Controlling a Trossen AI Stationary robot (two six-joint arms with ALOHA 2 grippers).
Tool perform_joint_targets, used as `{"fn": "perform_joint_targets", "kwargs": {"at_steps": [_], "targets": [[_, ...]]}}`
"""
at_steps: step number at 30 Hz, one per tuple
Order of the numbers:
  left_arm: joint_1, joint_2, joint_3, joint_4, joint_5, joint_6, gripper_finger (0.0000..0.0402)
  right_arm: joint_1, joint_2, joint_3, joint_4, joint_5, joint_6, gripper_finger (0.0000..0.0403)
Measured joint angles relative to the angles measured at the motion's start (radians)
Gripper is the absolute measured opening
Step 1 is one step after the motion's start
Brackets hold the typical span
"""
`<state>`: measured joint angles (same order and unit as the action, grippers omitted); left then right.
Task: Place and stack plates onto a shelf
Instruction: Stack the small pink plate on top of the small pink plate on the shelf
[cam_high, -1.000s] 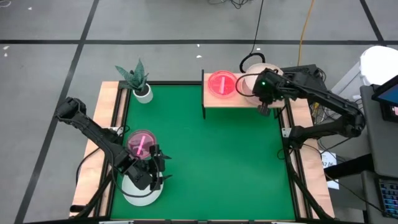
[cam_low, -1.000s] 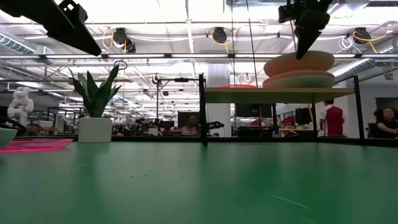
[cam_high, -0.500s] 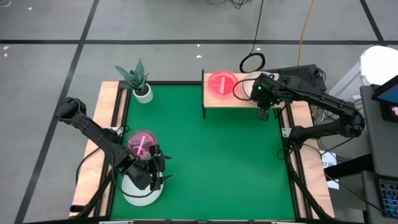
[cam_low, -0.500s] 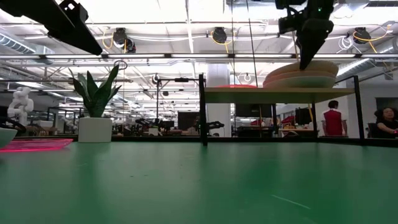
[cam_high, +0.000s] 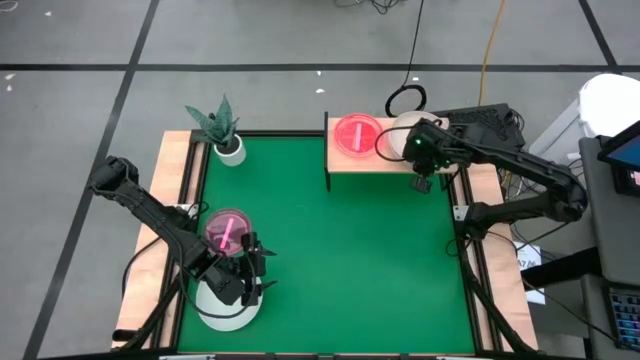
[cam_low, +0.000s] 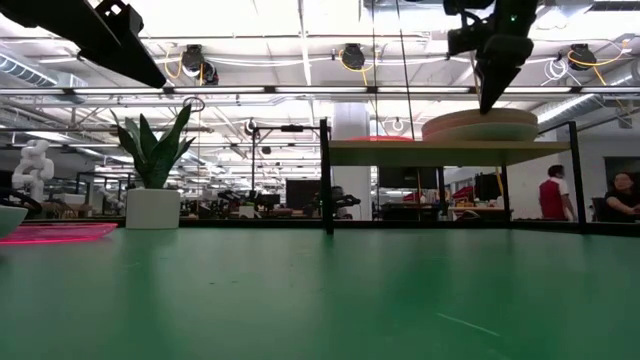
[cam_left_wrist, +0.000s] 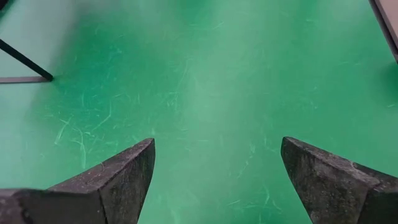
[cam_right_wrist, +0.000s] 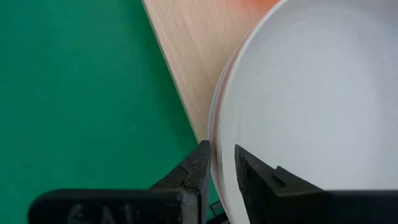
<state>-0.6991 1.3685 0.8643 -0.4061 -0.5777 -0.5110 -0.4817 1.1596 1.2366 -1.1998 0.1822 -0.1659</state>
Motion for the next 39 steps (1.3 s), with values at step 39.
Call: {"fn": "perform_joint_targets", "kwargs": {"at_steps": [39], "targets": [[0.032, -0.007, 0.000, -0.321, 0.113, -0.188, 0.0351, 0.638, -0.129, -0.298, 0.646, 0.113, 0.323, 0.0055]]}}
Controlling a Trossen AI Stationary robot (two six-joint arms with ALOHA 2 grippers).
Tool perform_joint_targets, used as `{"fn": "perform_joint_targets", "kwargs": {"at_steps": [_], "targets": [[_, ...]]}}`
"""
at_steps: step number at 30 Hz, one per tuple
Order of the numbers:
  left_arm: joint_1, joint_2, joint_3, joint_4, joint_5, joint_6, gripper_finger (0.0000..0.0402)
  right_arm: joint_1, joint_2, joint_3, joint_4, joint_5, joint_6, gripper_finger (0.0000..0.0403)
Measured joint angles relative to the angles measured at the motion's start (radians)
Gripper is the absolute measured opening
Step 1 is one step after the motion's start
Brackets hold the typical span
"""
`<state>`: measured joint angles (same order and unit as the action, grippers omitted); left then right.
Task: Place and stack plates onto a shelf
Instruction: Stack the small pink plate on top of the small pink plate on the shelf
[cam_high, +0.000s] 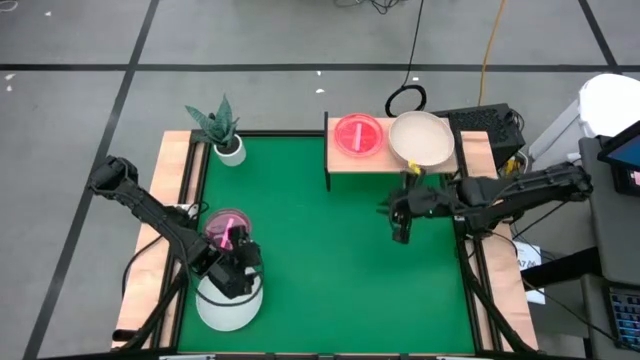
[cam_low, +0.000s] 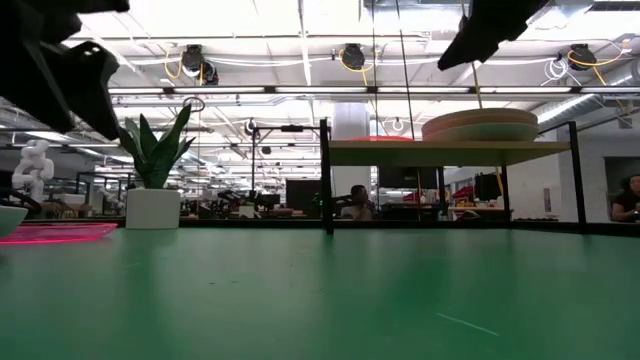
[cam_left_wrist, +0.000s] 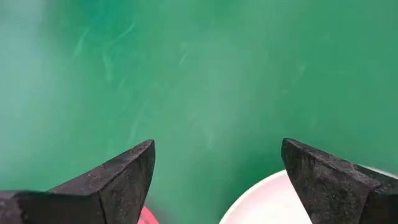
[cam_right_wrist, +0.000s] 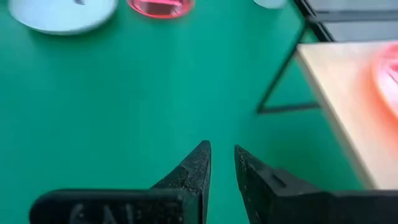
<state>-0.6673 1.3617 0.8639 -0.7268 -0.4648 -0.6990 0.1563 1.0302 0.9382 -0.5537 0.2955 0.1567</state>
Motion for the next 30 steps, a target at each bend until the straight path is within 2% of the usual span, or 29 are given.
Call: {"fn": "perform_joint_targets", "kwargs": {"at_steps": [7, 10, 14, 19, 24, 30], "targets": [[0.064, -0.001, 0.000, -0.197, -0.007, -0.151, 0.0351, 0.156, 0.024, -0.132, 0.251, 0.054, 0.026, 0.0055], [0.096, -0.001, 0.000, -0.259, -0.007, -0.228, 0.0351, 0.208, 0.063, -0.167, 0.308, 0.097, 0.041, 0.0055], [0.112, -0.001, -0.016, -0.264, 0.001, -0.301, 0.0351, 0.256, 0.137, -0.174, 0.322, 0.143, 0.105, 0.0055], [0.112, -0.001, -0.063, -0.248, 0.003, -0.306, 0.0351, 0.326, 0.269, -0.174, 0.390, 0.202, 0.142, 0.0055], [0.112, -0.001, -0.105, -0.238, 0.018, -0.335, 0.0351, 0.364, 0.362, -0.174, 0.519, 0.206, 0.142, 0.0055], [0.123, -0.001, -0.117, -0.257, 0.064, -0.477, 0.0351, 0.377, 0.438, -0.174, 0.633, 0.206, 0.129, 0.0055]]}}
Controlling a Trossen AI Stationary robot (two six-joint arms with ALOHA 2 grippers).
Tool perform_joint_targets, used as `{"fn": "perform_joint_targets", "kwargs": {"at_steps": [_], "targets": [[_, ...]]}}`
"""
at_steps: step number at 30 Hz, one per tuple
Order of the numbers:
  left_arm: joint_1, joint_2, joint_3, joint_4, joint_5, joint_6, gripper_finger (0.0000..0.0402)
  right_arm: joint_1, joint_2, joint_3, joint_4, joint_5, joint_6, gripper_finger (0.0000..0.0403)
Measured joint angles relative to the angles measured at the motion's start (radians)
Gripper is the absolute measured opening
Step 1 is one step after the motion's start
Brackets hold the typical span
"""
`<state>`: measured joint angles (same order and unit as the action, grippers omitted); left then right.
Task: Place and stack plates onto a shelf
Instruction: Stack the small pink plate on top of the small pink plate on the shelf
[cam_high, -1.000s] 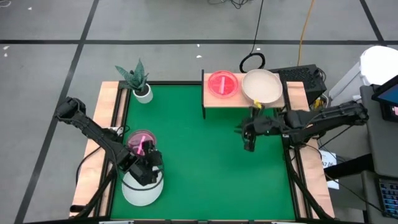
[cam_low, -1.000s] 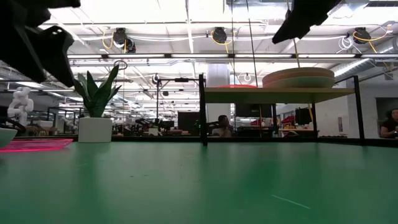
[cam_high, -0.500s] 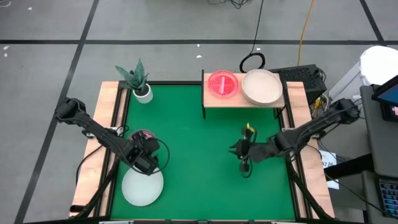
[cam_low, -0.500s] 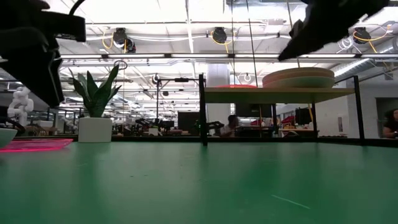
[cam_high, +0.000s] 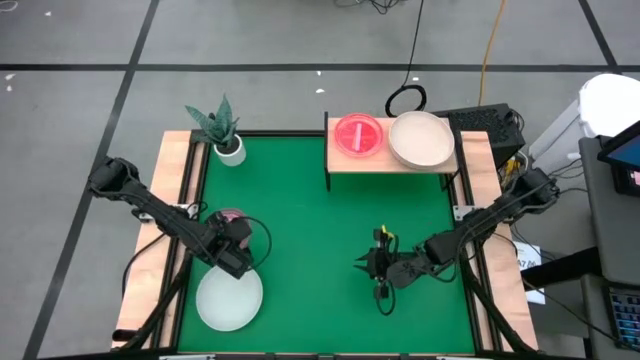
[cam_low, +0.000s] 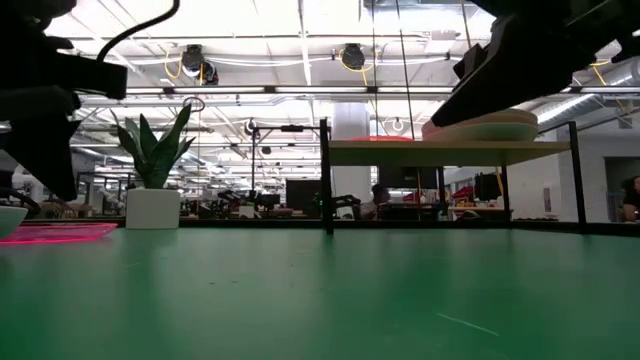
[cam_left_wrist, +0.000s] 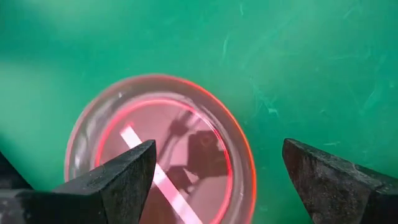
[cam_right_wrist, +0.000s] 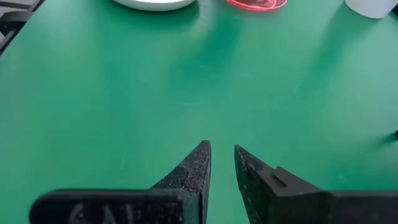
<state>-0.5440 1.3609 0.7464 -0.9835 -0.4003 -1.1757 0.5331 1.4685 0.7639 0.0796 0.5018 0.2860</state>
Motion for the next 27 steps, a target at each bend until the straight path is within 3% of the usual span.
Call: {"fn": "perform_joint_targets", "kwargs": {"at_steps": [6, 14, 27], "targets": [[0.006, 0.000, 0.000, 0.001, 0.035, -0.091, 0.0351, -0.002, 0.031, 0.000, 0.025, 0.000, -0.011, 0.0055], [-0.005, 0.000, -0.001, 0.040, 0.057, -0.102, 0.0351, -0.003, 0.032, 0.000, 0.025, 0.000, -0.024, 0.0055], [-0.020, 0.000, -0.112, 0.140, 0.060, -0.132, 0.0351, -0.003, 0.032, 0.001, 0.054, 0.000, -0.084, 0.0055]]}}
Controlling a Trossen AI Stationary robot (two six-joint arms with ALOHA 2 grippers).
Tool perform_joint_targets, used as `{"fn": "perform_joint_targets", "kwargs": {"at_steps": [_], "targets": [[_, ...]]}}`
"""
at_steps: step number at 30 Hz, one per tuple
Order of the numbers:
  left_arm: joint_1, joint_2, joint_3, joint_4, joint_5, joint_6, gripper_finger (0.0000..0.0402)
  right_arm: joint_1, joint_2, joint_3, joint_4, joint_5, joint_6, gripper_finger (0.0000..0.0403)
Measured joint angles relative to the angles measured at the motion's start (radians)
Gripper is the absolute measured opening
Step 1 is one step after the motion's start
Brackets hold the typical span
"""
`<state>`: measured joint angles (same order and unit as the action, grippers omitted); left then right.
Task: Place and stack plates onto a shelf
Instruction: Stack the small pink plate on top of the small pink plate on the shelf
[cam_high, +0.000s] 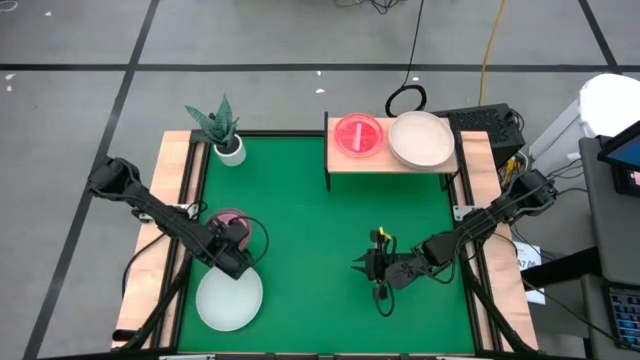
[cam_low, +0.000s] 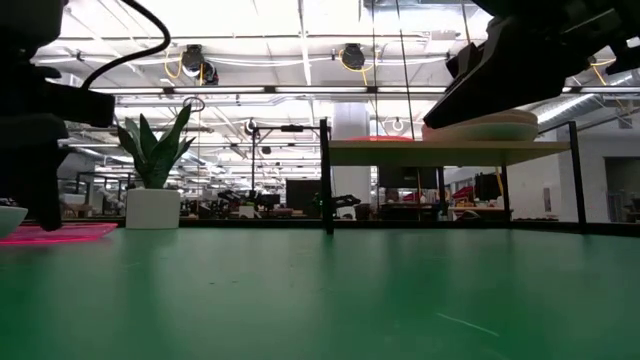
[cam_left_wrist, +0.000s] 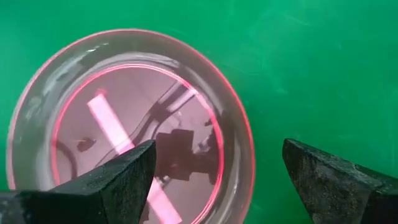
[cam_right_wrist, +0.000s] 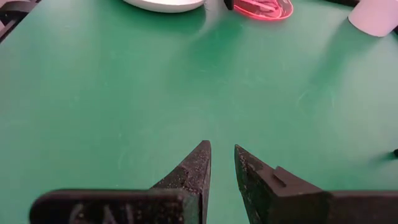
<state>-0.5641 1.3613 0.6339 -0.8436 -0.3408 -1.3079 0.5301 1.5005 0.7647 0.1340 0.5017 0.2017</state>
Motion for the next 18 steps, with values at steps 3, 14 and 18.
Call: {"fn": "perform_joint_targets", "kwargs": {"at_steps": [3, 14, 18], "targets": [[-0.008, 0.000, -0.024, 0.058, 0.000, 0.013, 0.0351, 0.000, 0.000, 0.000, 0.015, 0.000, -0.019, 0.0055], [-0.009, -0.002, -0.074, 0.133, 0.004, 0.072, 0.0337, 0.000, 0.000, 0.000, 0.023, 0.000, -0.035, 0.0055], [-0.009, -0.001, -0.074, 0.148, 0.001, 0.102, 0.0288, 0.000, 0.000, 0.000, 0.023, 0.000, -0.034, 0.0055]]}}
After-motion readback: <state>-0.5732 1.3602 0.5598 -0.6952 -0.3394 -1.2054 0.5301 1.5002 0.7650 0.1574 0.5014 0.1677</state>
